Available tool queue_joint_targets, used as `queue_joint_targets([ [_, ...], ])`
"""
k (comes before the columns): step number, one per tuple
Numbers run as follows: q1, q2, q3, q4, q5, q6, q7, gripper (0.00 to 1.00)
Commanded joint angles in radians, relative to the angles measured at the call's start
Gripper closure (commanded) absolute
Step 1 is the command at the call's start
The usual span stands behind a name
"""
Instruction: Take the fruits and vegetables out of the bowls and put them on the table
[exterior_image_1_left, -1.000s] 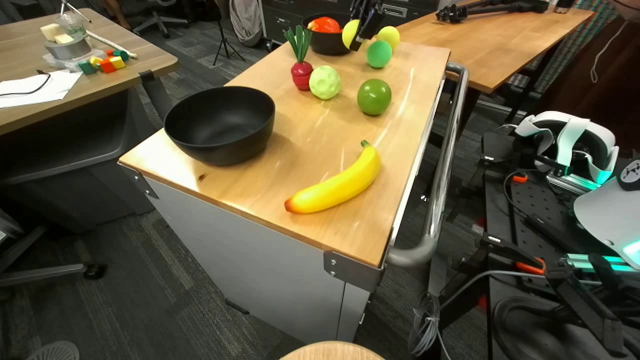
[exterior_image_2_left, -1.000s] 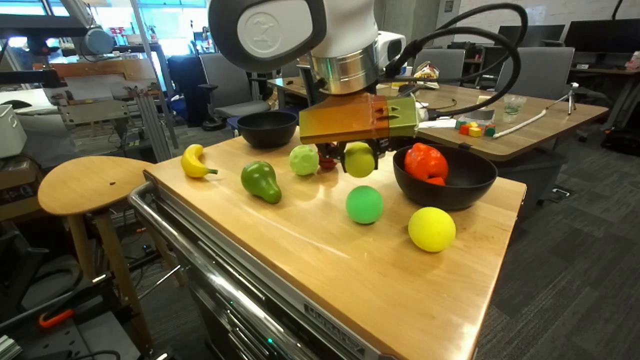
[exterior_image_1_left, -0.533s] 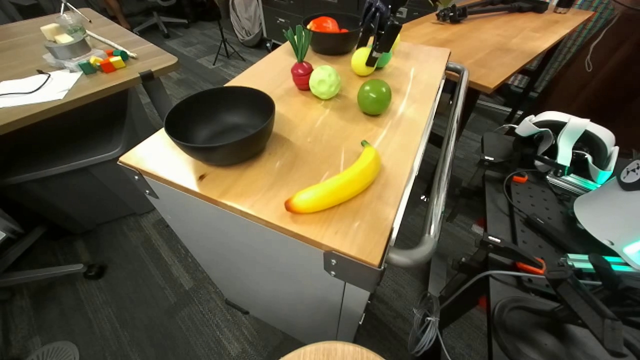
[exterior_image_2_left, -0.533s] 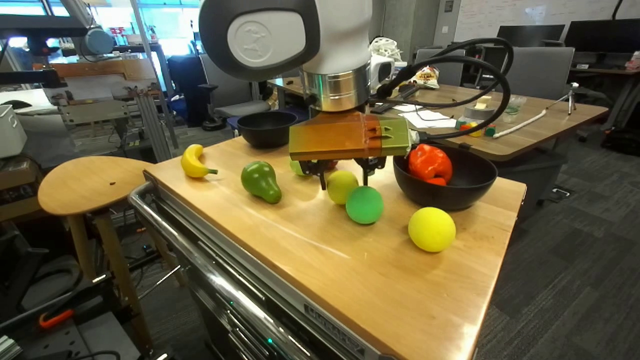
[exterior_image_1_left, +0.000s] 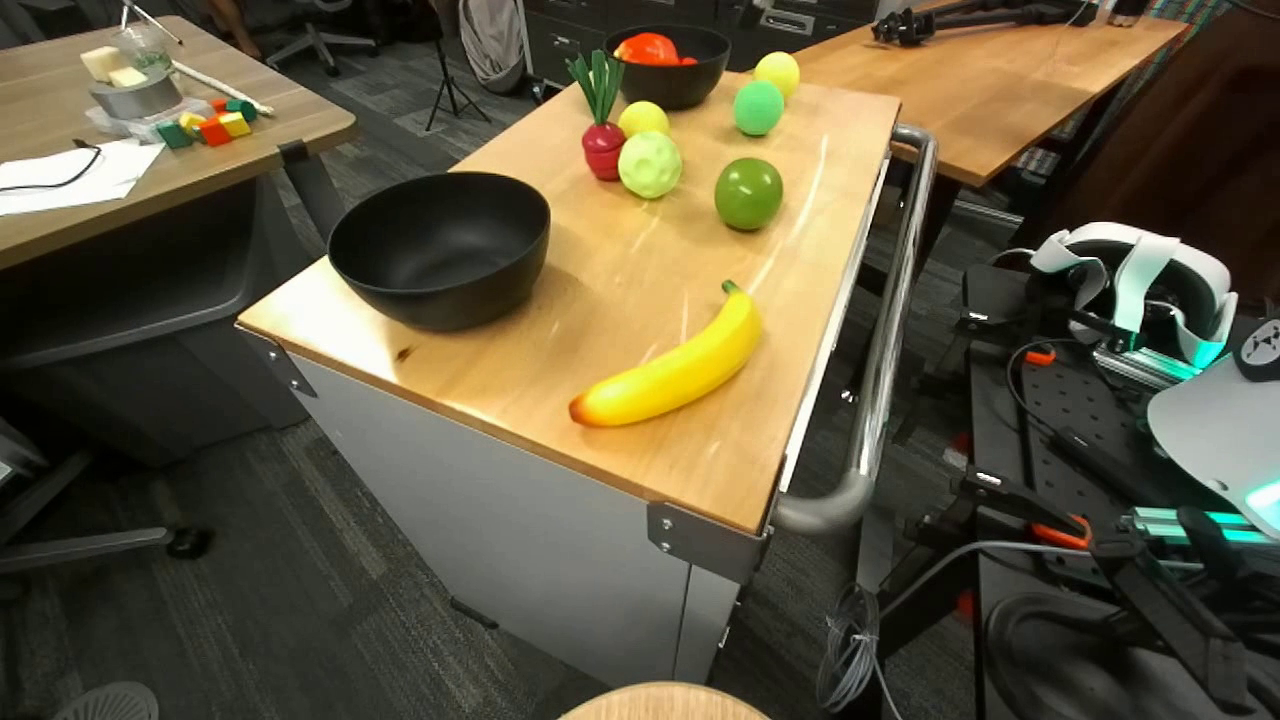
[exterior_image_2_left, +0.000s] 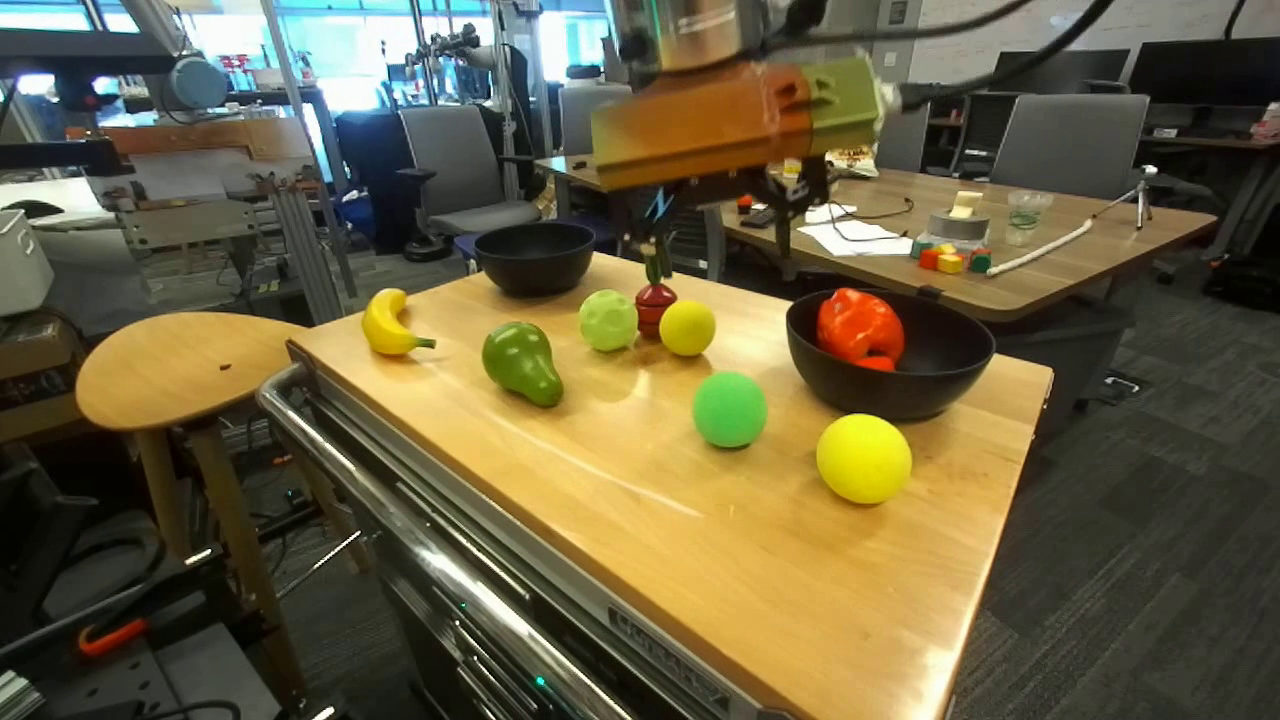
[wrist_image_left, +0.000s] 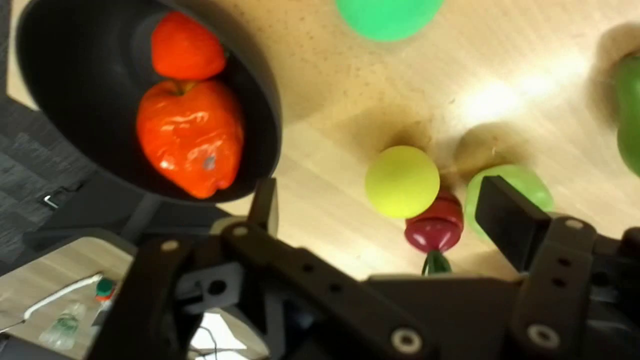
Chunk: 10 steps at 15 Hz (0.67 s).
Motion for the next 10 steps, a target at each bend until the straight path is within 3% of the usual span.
queue_joint_targets([
  [1,0.035,-0.001,-0.077,0.181,0.056,-0.150,0.088,0.00],
  [3,0.028,0.070,-0.108,0.316,0.056,-0.242,0.199,0.00],
  [4,0.041,-0.010,-0.102,0.184,0.026,-0.173,0.135,0.00],
  [8,0.026,0.055,-0.112,0.282,0.032,-0.223,0.187,0.00],
  [9,0.023,0.071,-0.112,0.296,-0.009,-0.224,0.096,0.00],
  [10,0.021,0.090,-0.115,0.321,-0.084,-0.230,0.103,0.00],
])
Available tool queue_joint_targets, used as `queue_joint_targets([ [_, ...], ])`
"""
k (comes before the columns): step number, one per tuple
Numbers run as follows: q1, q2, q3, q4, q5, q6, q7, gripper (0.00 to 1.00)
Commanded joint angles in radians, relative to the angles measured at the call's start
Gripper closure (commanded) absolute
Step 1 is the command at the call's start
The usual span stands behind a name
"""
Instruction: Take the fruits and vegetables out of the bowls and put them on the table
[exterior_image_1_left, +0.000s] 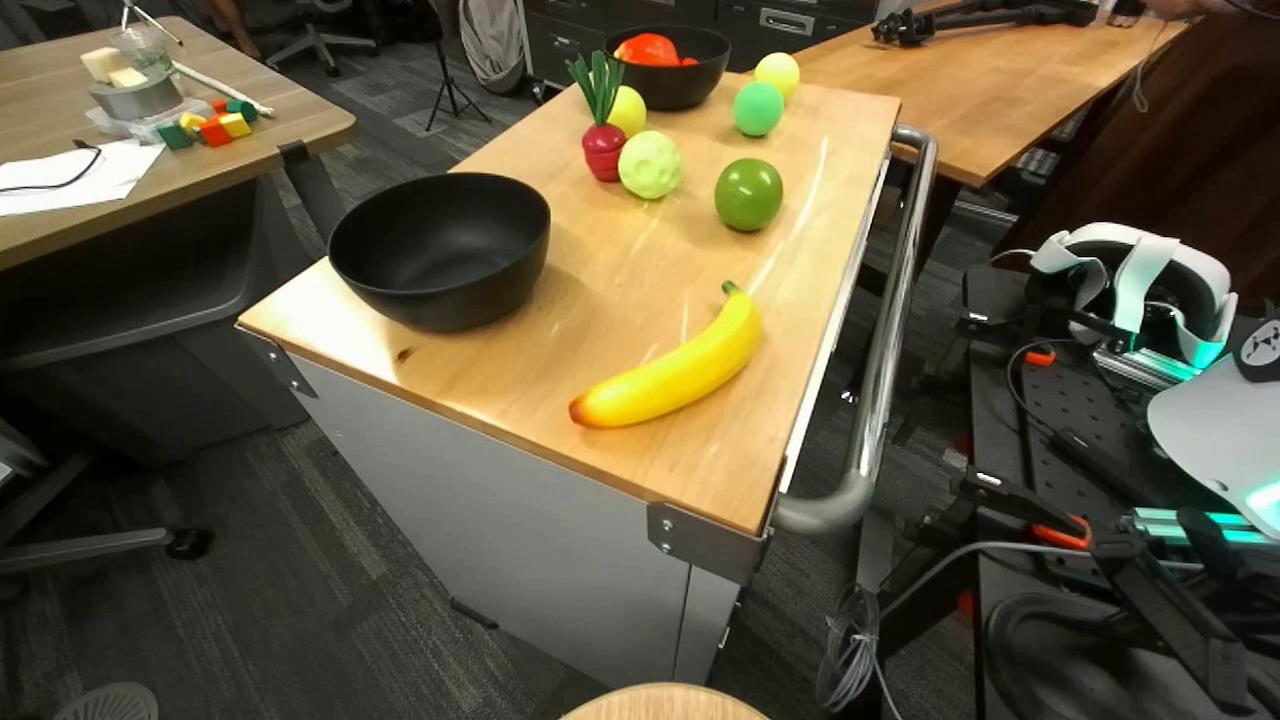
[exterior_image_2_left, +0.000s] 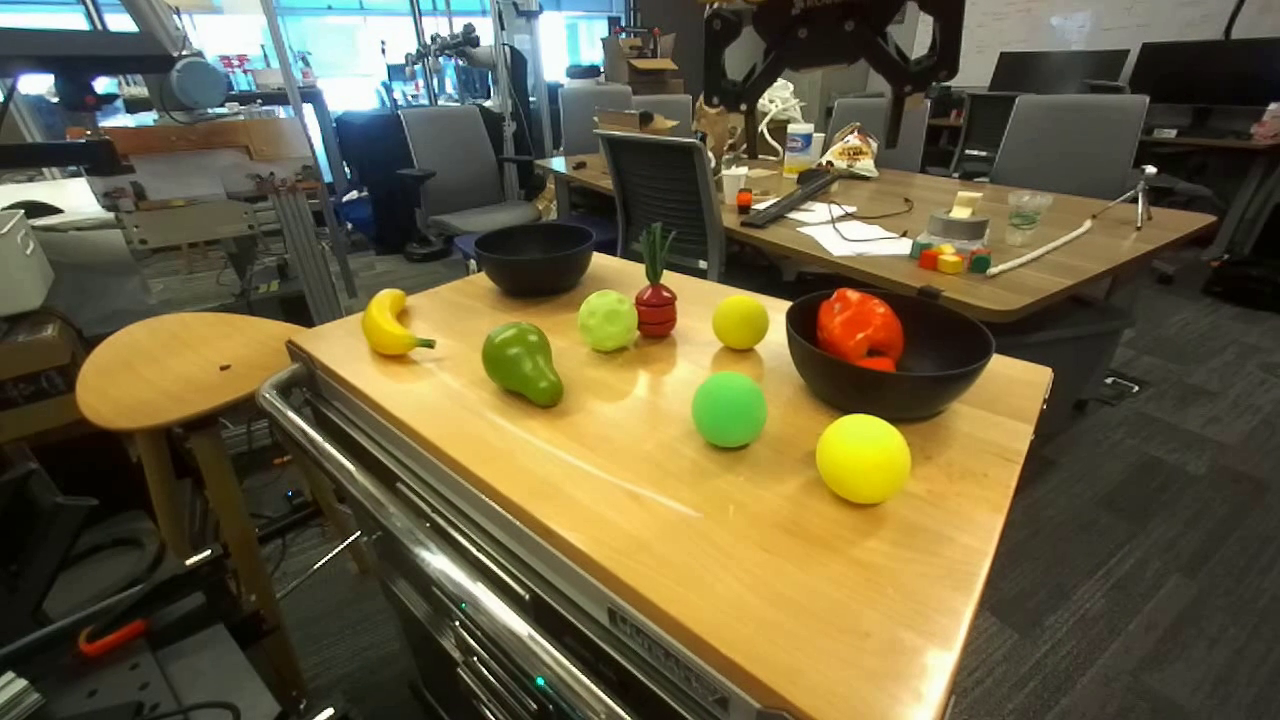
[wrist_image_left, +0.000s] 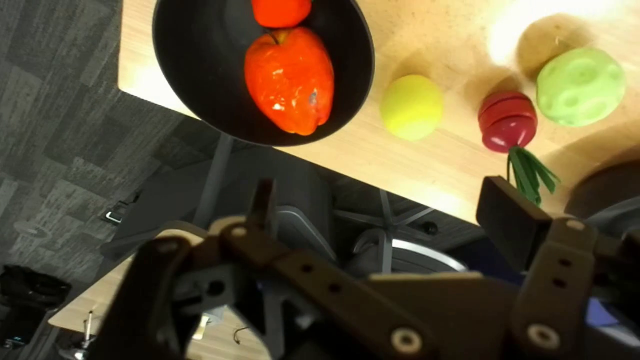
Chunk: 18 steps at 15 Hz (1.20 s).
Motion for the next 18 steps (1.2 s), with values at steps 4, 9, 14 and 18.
queue_joint_targets([
  [4,-0.017,0.120,-0.054,0.206,-0.396,-0.129,0.013,0.00],
  [9,-0.027,0.111,-0.046,0.170,-0.378,-0.102,0.007,0.00],
  [14,-0.012,0.223,-0.033,0.310,-0.391,-0.276,0.095,0.00],
  [18,-0.013,0.316,0.018,0.388,-0.351,-0.209,0.129,0.00],
])
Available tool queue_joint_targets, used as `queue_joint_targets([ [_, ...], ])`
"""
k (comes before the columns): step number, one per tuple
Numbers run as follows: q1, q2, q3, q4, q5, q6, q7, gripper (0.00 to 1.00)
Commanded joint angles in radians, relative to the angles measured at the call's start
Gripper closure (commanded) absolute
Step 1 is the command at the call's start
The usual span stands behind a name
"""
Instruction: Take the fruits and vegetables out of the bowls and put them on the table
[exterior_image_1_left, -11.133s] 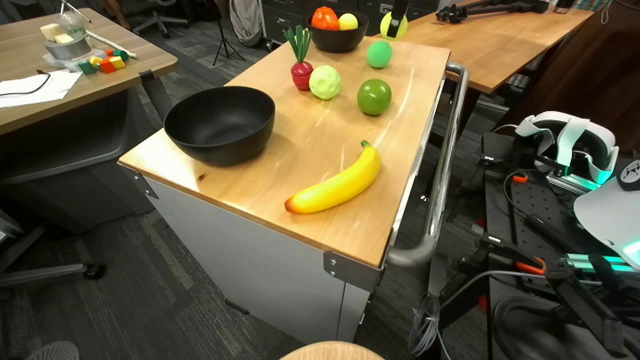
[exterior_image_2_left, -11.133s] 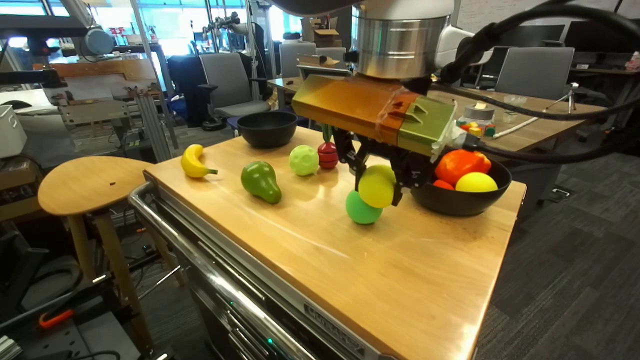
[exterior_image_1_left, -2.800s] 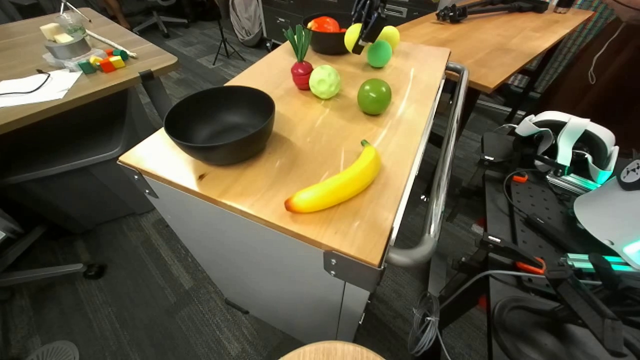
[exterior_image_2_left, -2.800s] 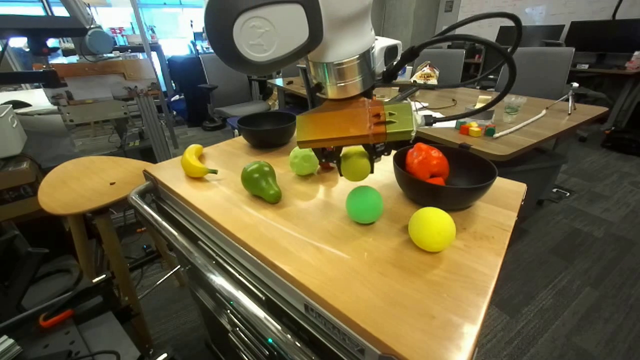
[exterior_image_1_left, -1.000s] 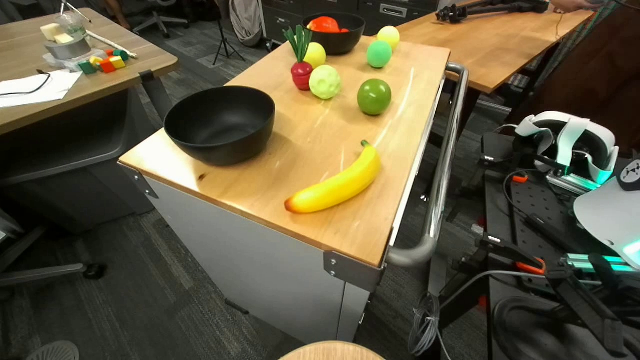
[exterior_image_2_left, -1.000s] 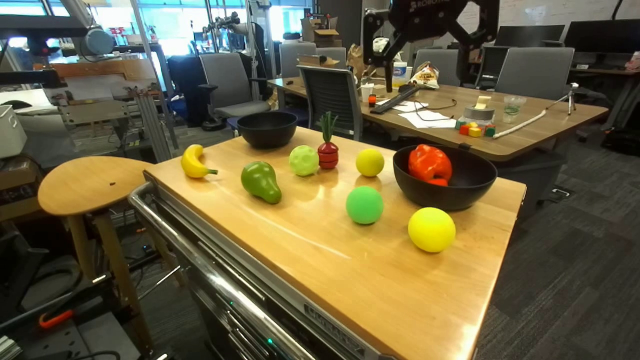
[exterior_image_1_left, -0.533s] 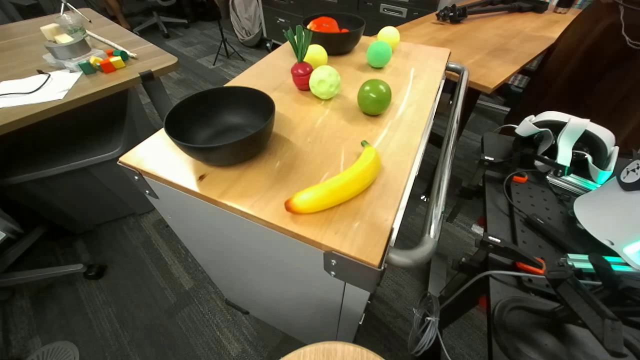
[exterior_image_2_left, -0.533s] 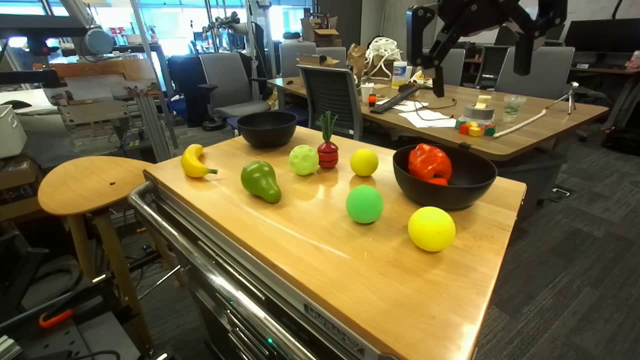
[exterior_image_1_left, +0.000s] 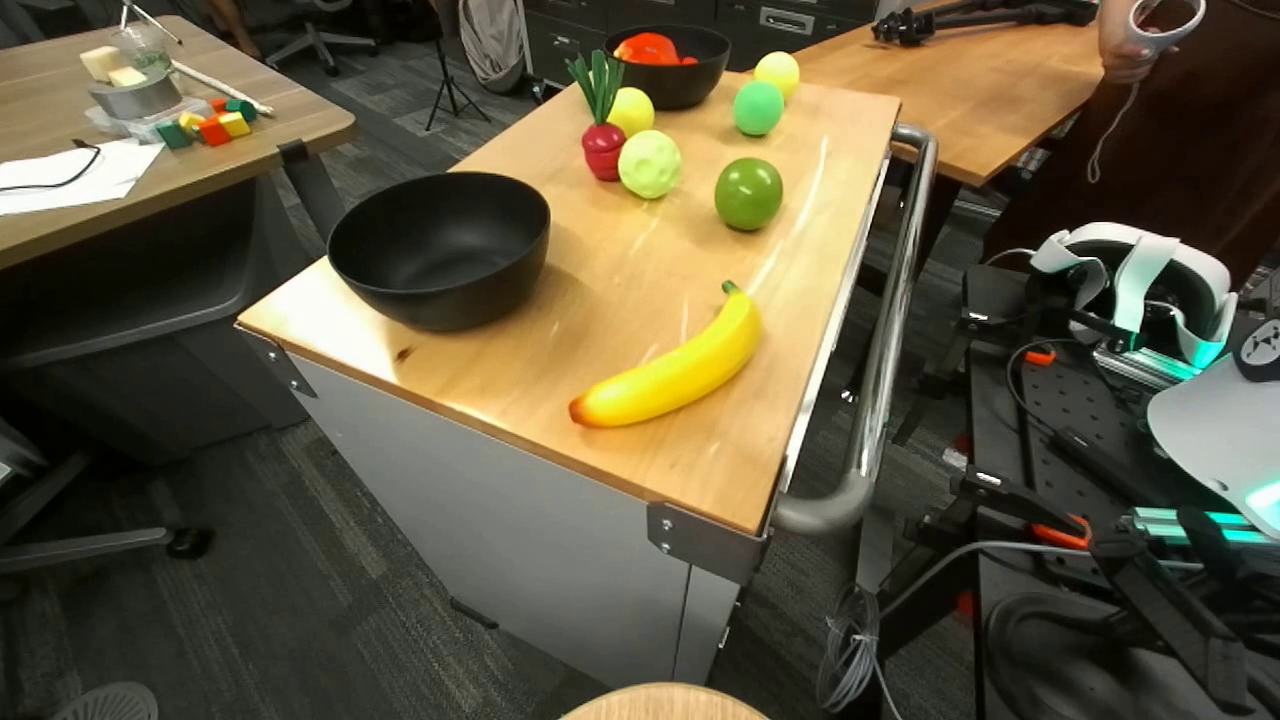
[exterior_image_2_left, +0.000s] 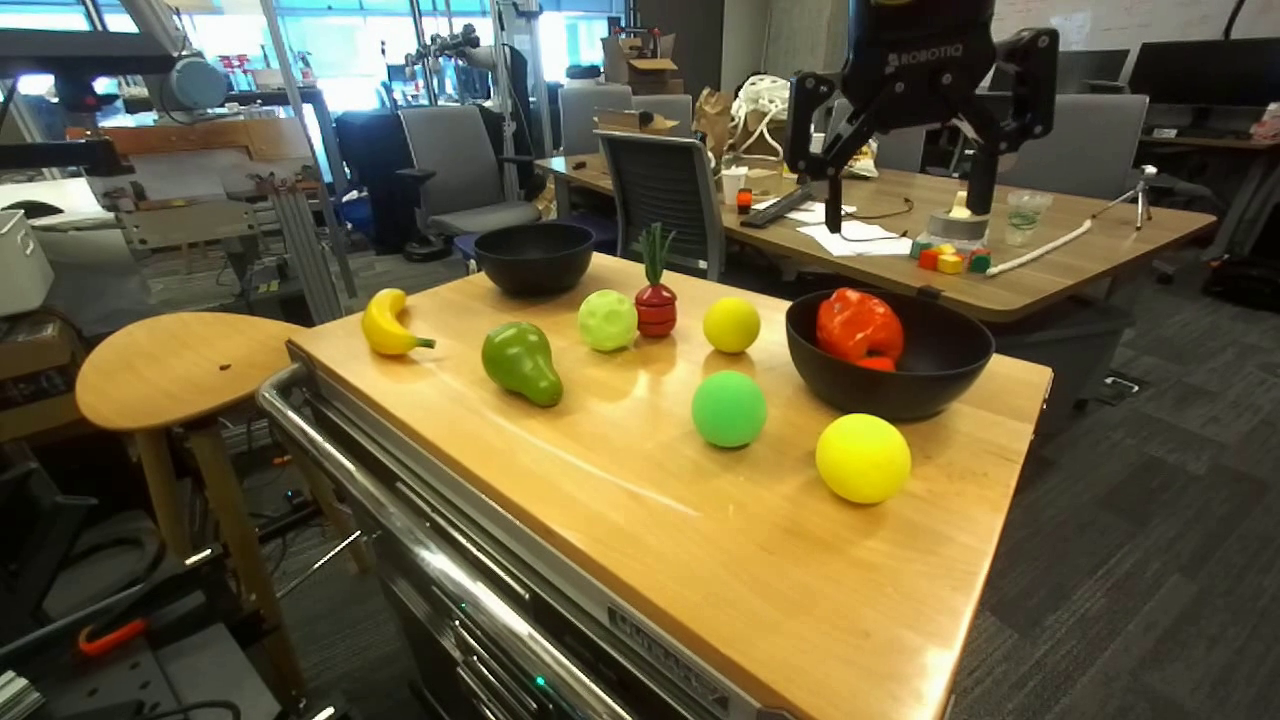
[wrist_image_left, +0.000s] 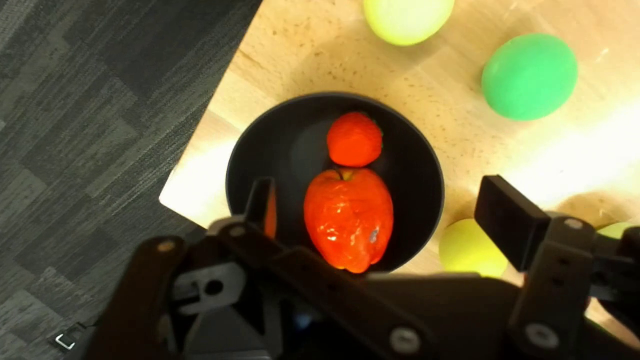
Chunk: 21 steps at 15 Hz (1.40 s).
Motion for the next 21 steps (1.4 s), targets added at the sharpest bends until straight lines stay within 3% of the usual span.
queue_joint_targets([
  [1,0.000,0.108,0.042,0.129,0.021,0.031,0.035,0.00],
  [11,-0.019,0.317,0.072,0.311,-0.047,0.020,0.111,0.00],
  [21,-0.015,0.364,0.082,0.295,-0.077,0.032,0.101,0.00],
])
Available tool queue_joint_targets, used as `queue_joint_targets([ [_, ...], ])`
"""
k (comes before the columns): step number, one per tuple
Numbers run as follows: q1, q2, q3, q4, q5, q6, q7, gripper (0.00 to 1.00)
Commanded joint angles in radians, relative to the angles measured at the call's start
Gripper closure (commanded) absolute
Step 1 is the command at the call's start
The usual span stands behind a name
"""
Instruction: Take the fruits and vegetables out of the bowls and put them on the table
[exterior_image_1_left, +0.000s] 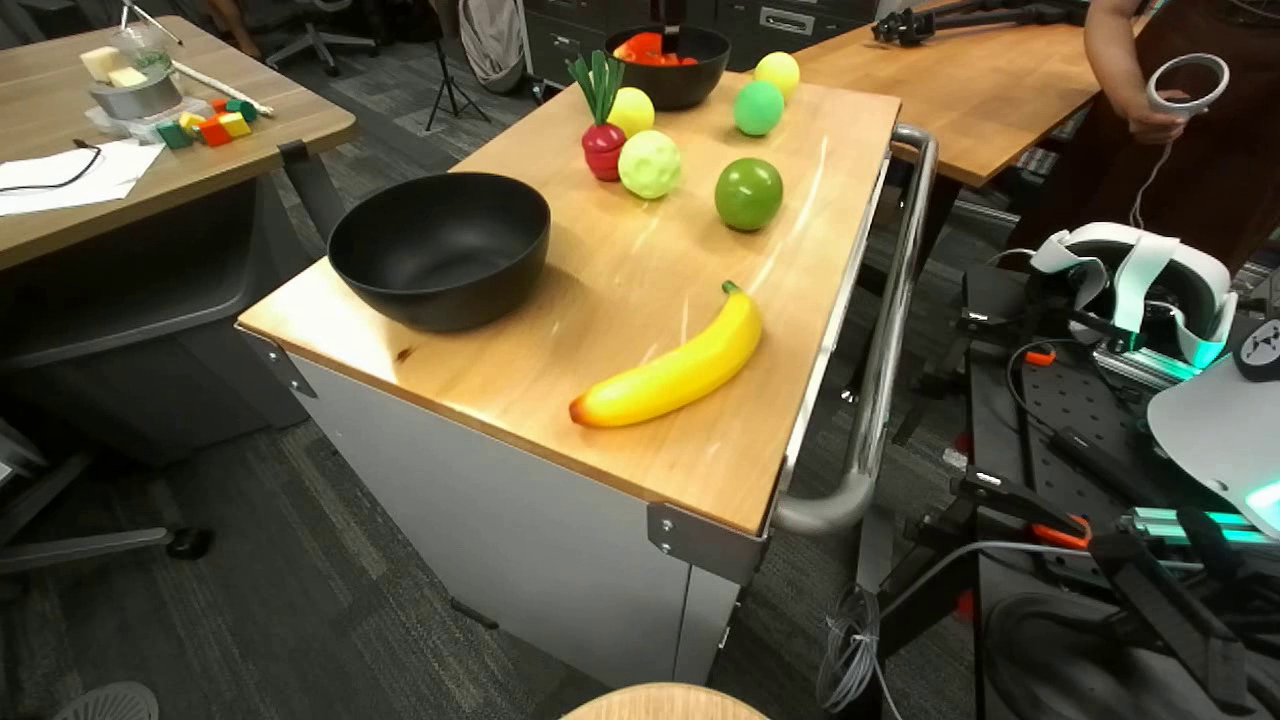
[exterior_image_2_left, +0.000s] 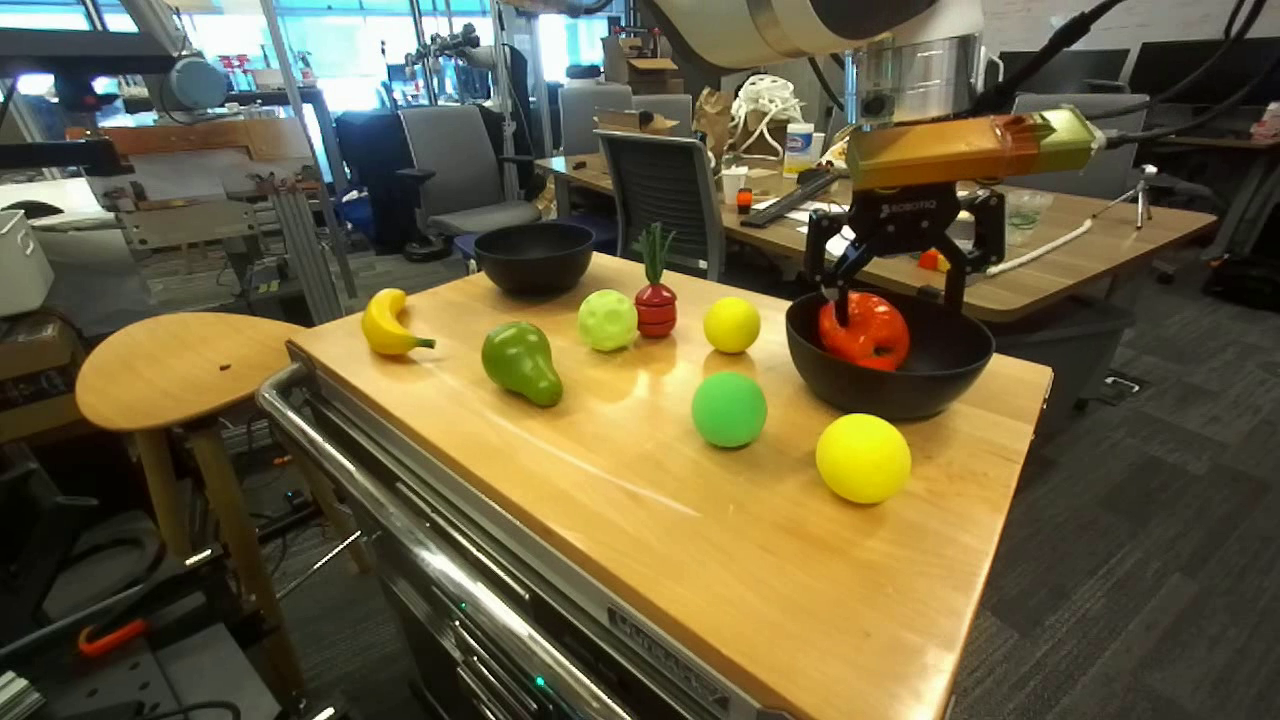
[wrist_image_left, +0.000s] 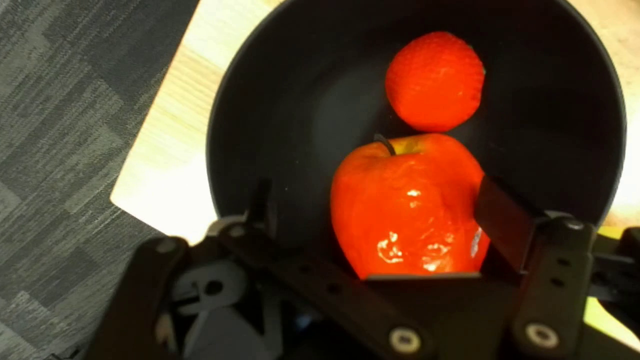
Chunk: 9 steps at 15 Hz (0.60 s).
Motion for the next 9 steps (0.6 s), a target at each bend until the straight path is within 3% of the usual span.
queue_joint_targets([
  [1,-0.003,0.018,0.012,0.022,-0.045,-0.001,0.009,0.00],
  [9,0.006,0.056,0.022,0.025,-0.100,0.017,0.002,0.00],
])
